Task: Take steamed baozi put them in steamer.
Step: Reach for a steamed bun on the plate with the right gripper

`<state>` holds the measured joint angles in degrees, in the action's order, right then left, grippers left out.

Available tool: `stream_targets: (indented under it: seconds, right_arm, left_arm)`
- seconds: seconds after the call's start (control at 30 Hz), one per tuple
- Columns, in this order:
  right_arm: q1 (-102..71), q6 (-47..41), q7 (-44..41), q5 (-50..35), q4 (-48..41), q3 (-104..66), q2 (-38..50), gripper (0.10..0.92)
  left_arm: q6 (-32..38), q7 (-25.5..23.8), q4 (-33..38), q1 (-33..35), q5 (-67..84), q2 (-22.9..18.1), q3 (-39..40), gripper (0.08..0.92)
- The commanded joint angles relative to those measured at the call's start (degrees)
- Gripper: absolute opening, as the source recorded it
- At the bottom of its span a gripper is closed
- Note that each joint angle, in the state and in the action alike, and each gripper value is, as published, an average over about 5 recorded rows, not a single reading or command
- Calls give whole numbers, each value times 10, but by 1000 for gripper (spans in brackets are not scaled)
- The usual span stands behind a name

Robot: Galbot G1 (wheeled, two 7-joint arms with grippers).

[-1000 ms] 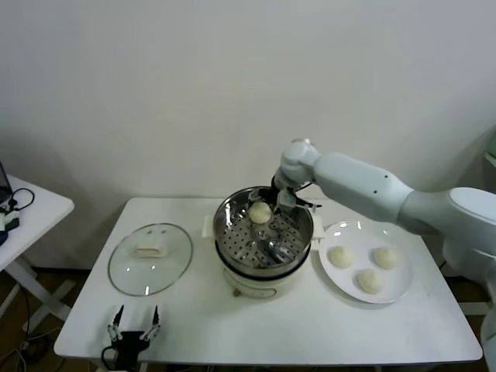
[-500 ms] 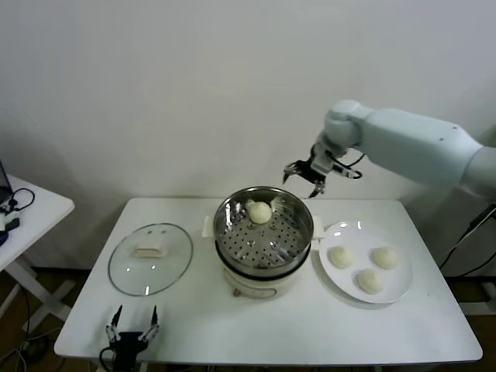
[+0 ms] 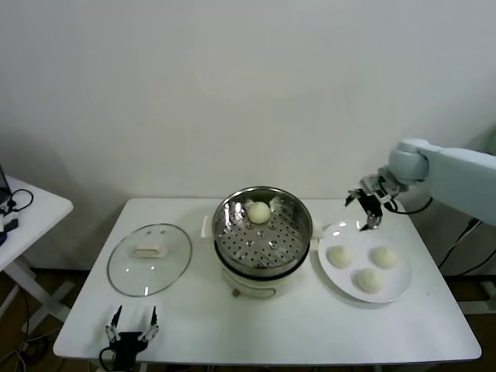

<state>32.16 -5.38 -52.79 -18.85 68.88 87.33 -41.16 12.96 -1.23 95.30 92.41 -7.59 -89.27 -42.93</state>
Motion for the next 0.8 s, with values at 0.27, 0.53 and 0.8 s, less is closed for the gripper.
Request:
stream_targets:
  seconds: [0.27,0.53,0.8]
  right_arm:
    - [-208,-117,16,-6,-44,-151,-10,823]
    - [-233,-106,21,13,-88,-185,-51,823]
    - [-236,-105,26,23,-103,-192,-65,810]
  left_arm:
    - [1,0,-6,1,-4,0,-6,823]
    - [2,1,-8,2,-7,2,-6,823]
    - [3,3,-9,2,-7,2,-6,823]
